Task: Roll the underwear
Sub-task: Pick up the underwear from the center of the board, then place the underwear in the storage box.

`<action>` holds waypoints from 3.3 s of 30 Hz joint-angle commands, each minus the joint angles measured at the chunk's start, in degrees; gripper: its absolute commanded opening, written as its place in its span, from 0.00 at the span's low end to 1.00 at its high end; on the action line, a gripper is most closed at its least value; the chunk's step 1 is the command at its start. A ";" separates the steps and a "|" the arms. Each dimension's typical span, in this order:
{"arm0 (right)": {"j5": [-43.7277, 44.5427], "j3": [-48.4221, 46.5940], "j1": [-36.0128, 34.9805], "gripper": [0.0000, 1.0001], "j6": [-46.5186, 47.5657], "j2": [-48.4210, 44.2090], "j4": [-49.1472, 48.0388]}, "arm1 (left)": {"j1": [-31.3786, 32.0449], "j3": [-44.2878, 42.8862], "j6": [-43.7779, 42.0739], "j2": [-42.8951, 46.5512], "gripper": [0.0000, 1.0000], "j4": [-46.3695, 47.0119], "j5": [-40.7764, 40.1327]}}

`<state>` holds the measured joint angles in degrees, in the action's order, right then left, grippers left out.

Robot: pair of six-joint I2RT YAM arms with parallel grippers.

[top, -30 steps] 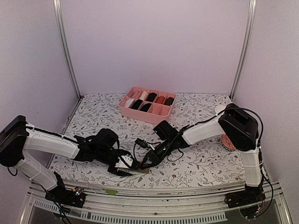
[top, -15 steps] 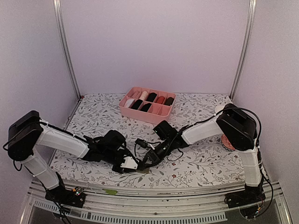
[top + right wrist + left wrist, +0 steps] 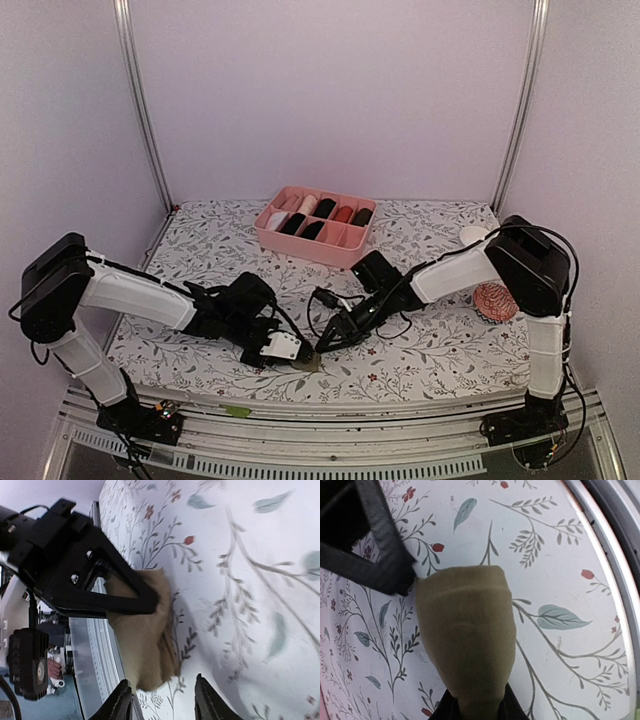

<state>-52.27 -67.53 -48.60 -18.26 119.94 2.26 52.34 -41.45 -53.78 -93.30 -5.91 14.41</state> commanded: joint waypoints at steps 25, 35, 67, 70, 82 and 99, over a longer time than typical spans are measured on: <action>38.51 16.90 14.92 0.99 -10.04 -44.85 9.16 | -18.15 -83.71 45.26 -35.37 0.00 -30.25 -21.48; 42.86 19.32 14.94 0.99 -12.72 -48.06 11.81 | -10.81 -89.13 44.26 -45.64 0.00 -24.74 -38.14; 42.43 20.50 14.92 0.99 -11.97 -47.08 12.25 | -8.07 -91.04 39.33 -50.71 0.00 -23.60 -47.75; 42.50 20.59 14.94 0.99 -11.83 -46.93 12.48 | -6.58 -90.66 39.32 -51.01 0.00 -26.54 -45.71; 43.59 20.71 14.94 0.99 -12.01 -46.99 13.04 | -5.51 -93.19 45.01 -51.47 0.00 -33.08 -47.52; 43.40 21.95 14.94 0.99 -12.96 -47.50 11.89 | -9.15 -91.73 38.98 -51.50 0.00 -26.85 -50.37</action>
<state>-9.52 -46.70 -33.95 -30.65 72.82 15.00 42.72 -134.78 -12.73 -144.44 -34.17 -36.12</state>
